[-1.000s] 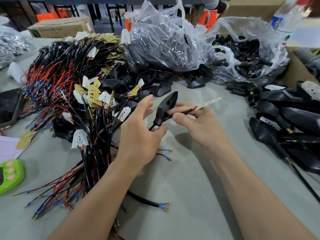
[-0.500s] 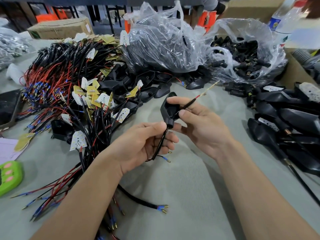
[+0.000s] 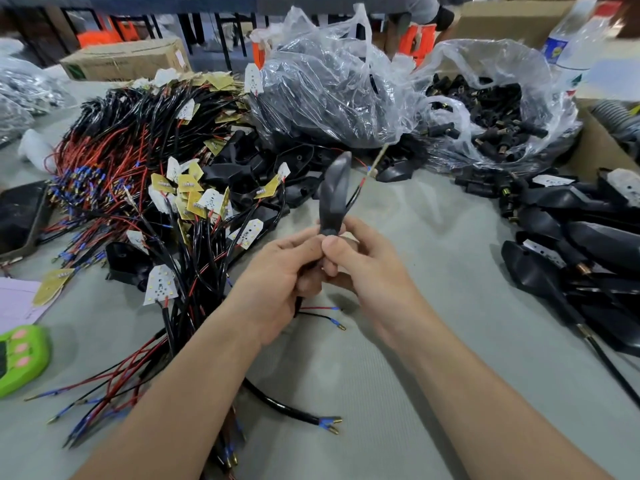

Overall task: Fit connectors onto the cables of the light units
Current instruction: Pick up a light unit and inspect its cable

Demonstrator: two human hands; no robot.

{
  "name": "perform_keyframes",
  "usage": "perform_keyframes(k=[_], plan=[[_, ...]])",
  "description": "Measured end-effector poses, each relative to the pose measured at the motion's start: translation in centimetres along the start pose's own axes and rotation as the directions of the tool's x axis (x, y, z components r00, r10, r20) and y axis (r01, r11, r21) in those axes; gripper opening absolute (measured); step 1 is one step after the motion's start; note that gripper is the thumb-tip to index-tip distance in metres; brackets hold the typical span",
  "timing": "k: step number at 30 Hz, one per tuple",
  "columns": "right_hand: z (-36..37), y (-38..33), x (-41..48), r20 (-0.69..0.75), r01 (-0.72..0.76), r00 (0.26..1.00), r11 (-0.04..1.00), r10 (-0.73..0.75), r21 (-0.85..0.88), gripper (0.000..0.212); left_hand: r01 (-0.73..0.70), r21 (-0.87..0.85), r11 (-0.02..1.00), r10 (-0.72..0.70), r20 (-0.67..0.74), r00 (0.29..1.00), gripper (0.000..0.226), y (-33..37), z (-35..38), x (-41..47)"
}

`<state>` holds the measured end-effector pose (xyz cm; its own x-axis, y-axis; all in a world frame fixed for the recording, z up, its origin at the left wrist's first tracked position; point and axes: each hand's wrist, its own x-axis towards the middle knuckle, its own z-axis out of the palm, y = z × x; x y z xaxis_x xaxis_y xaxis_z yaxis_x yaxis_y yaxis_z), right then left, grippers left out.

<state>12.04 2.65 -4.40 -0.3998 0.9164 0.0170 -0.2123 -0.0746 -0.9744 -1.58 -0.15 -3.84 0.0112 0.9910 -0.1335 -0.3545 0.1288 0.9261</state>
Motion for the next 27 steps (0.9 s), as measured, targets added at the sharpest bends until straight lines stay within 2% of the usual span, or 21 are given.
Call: perform_keyframes(k=[3, 5, 7, 8, 11, 12, 14, 15, 16, 17, 18, 19, 20, 21, 22, 25, 27], plan=[[0.4, 0.2, 0.2, -0.091, 0.015, 0.996, 0.999, -0.019, -0.047, 0.024, 0.036, 0.087, 0.996, -0.031, -0.055, 0.998, 0.025, -0.3, 0.4, -0.1], [0.1, 0.2, 0.3, -0.178, 0.01, 0.984, 1.0, -0.016, -0.03, 0.02, 0.071, 0.138, 0.988, -0.063, -0.061, 0.996, 0.028, -0.6, 0.9, -0.2], [-0.2, 0.0, 0.5, -0.248, 0.064, 0.965, 0.995, -0.08, -0.073, 0.012, 0.113, 0.214, 0.97, -0.109, -0.031, 0.994, 0.039, -1.1, 1.4, -0.5], [-0.4, -0.2, 0.5, -0.281, 0.09, 0.954, 0.993, -0.107, -0.074, 0.011, 0.12, 0.233, 0.965, -0.13, 0.028, 0.991, 0.037, -1.3, 1.6, -0.6], [-1.6, -1.5, 1.0, -0.364, 0.097, 0.929, 0.993, -0.064, 0.072, 0.014, 0.1, 0.249, 0.963, -0.169, 0.272, 0.947, 0.029, -1.9, 1.4, -0.9], [-2.4, -2.0, 1.2, -0.381, 0.086, 0.924, 0.988, -0.03, 0.131, 0.014, 0.087, 0.248, 0.965, -0.157, 0.279, 0.947, 0.03, -1.9, 1.3, -0.9], [-4.1, -2.7, 1.5, -0.348, 0.037, 0.936, 0.972, 0.048, 0.234, 0.013, 0.047, 0.237, 0.97, -0.088, 0.167, 0.982, 0.026, -1.5, 1.1, -0.6], [-4.8, -2.9, 1.6, -0.31, 0.006, 0.949, 0.978, 0.059, 0.207, 0.013, 0.026, 0.199, 0.98, -0.044, 0.09, 0.995, 0.026, -1.1, 0.9, -0.4], [-5.1, -2.9, 1.4, -0.272, -0.018, 0.962, 0.998, 0.036, 0.068, 0.014, 0.006, 0.142, 0.99, -0.011, 0.03, 0.999, 0.032, -0.9, 0.7, -0.2], [-5.2, -2.7, 1.2, -0.228, -0.016, 0.973, 0.985, -0.025, -0.173, 0.016, -0.014, 0.092, 0.996, 0.014, -0.002, 1.0, 0.038, -0.6, 0.4, -0.1], [-5.0, -2.3, 0.8, -0.163, 0.02, 0.981, 0.893, -0.104, -0.449, 0.017, -0.033, 0.067, 0.997, 0.034, -0.017, 0.999, 0.043, -0.4, 0.2, -0.1], [-4.4, -1.9, 0.6, -0.076, 0.078, 0.982, 0.748, -0.17, -0.659, 0.017, -0.046, 0.061, 0.997, 0.047, -0.028, 0.998, 0.044, -0.2, 0.1, -0.1], [-3.8, -1.5, 0.4, -0.005, 0.127, 0.978, 0.623, -0.207, -0.772, 0.016, -0.053, 0.068, 0.996, 0.057, -0.055, 0.997, 0.042, -0.2, 0.2, -0.2], [-3.1, -1.2, 0.2, 0.028, 0.148, 0.976, 0.563, -0.217, -0.813, 0.015, -0.056, 0.071, 0.996, 0.063, -0.103, 0.993, 0.037, -0.2, 0.2, -0.1], [-2.7, -0.8, 0.1, 0.031, 0.15, 0.975, 0.556, -0.218, -0.818, 0.017, -0.059, 0.07, 0.996, 0.069, -0.163, 0.984, 0.031, -0.3, 0.3, 0.0], [-2.5, -0.3, 0.1, -0.068, 0.07, 0.98, 0.642, -0.188, -0.764, 0.023, -0.084, 0.028, 0.996, 0.089, -0.275, 0.957, 0.019, -0.5, 0.1, 0.3], [-2.8, -0.5, 0.3, -0.143, 0.017, 0.975, 0.691, -0.173, -0.723, 0.019, -0.099, 0.003, 0.995, 0.096, -0.272, 0.957, 0.022, -0.2, -0.2, 0.5]])
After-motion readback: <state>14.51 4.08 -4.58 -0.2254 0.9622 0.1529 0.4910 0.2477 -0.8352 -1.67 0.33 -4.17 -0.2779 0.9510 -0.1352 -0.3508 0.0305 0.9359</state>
